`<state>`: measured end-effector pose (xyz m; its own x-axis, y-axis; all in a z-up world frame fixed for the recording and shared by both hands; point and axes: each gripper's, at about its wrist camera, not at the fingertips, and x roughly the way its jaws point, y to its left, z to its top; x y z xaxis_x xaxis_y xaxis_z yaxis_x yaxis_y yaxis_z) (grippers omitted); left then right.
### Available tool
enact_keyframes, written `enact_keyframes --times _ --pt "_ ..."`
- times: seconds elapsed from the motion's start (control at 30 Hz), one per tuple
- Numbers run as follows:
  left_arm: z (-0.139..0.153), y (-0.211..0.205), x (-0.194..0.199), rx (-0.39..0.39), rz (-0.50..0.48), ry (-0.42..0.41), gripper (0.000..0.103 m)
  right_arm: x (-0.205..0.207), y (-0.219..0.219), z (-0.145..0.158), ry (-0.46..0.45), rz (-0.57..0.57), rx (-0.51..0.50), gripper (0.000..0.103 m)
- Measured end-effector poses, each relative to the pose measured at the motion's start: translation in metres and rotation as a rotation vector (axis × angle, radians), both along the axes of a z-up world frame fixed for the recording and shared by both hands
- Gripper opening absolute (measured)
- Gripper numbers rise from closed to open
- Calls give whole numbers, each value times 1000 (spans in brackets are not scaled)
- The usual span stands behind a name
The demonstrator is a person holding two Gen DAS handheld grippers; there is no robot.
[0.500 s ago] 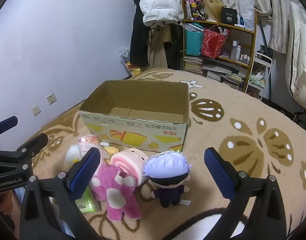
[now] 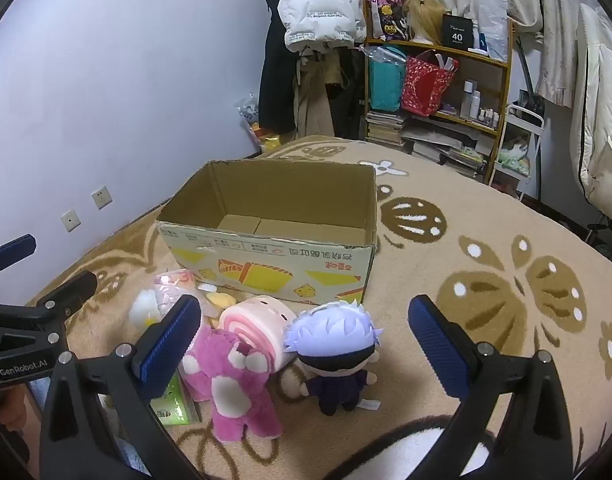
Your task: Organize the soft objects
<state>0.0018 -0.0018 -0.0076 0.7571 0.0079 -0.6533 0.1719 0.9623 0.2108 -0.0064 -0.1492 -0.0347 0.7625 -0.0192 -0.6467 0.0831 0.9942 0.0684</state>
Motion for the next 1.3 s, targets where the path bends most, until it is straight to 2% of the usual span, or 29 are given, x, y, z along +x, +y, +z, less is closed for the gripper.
enact_keyframes --times 1.3 --pt "-1 -1 -1 1 -11 11 103 2 1 -4 8 3 -20 103"
